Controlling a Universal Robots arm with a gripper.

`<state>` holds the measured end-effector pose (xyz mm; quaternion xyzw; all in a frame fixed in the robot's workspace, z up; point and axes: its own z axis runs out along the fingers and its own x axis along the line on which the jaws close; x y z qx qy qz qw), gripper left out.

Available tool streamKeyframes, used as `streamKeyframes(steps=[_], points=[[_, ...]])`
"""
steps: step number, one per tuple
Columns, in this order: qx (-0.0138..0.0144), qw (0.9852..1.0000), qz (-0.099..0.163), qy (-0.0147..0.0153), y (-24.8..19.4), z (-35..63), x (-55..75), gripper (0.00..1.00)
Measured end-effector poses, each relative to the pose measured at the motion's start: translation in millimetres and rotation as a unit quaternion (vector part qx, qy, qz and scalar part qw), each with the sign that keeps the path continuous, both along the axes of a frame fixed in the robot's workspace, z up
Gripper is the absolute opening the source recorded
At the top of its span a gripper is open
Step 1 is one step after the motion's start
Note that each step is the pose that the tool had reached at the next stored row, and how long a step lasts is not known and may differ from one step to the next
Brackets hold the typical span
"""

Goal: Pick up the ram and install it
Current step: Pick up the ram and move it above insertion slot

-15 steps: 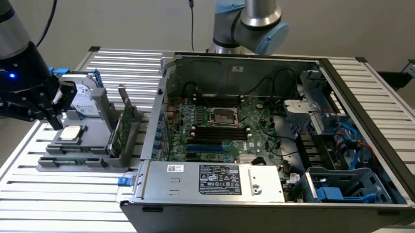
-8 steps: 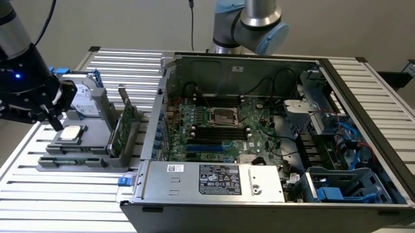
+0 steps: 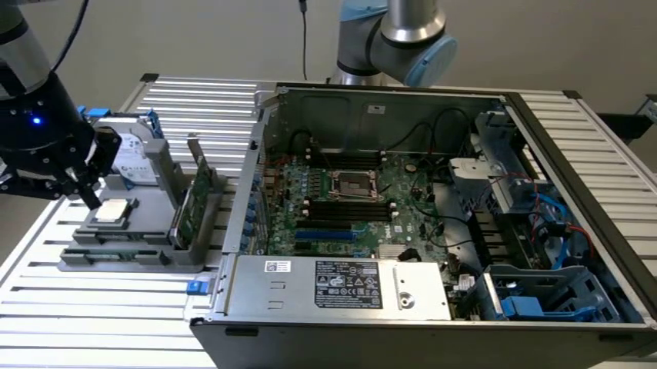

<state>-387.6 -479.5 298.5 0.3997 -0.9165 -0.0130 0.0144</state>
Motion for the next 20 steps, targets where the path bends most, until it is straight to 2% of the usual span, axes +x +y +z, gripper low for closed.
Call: streamKeyframes(steps=[5,10,15,18,20], points=[[0.0000,0.9990,0.046,0.0000,0.0,-3.2,0.0,0.11],[0.0000,0.9959,0.091,0.0000,0.0,-7.4,0.0,0.11],[0.0000,0.9907,0.136,0.0000,0.0,-11.5,0.0,0.11],[0.0000,0.9866,0.163,0.0000,0.0,-13.6,0.0,0.11],[-0.0001,0.9834,0.182,-0.0003,0.0,-14.8,0.0,0.11]])
